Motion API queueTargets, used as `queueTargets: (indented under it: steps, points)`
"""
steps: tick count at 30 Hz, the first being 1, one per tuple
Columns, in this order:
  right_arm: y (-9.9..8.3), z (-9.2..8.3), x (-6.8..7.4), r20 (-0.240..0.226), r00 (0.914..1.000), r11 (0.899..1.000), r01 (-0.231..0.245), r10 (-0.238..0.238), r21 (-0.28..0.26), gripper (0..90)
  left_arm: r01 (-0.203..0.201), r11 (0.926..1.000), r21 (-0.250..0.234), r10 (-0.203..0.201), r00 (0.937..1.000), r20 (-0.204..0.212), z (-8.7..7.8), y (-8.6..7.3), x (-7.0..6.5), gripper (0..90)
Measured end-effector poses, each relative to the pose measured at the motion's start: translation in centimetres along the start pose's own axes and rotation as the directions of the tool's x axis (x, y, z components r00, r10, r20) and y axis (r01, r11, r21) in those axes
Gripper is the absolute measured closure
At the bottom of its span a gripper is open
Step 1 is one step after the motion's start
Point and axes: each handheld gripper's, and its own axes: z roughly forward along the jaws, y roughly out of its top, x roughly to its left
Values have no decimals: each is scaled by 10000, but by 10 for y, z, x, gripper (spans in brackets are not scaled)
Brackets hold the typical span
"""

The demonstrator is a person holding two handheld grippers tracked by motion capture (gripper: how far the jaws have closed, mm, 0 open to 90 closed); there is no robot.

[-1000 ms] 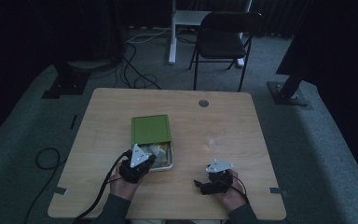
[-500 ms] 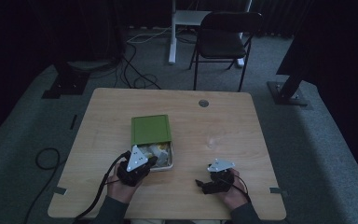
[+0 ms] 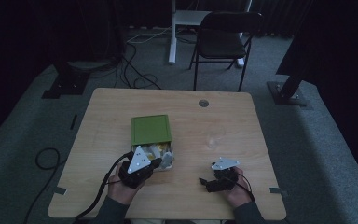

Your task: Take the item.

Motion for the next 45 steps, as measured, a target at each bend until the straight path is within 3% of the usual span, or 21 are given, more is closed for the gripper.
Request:
queueTargets:
  steps: [27, 45]
  points:
    - [-5, -5, -12, 73, 9999, 10000, -82, 82, -18, 139, -202, 9996, -204, 220, 9958, 886, 21, 24, -2, 900]
    - [-5, -5, -11, 100, 9999, 9999, -124, 125, -25, 140, -335, 9993, -181, 350, 9954, 897, 41, 36, 2, 900]
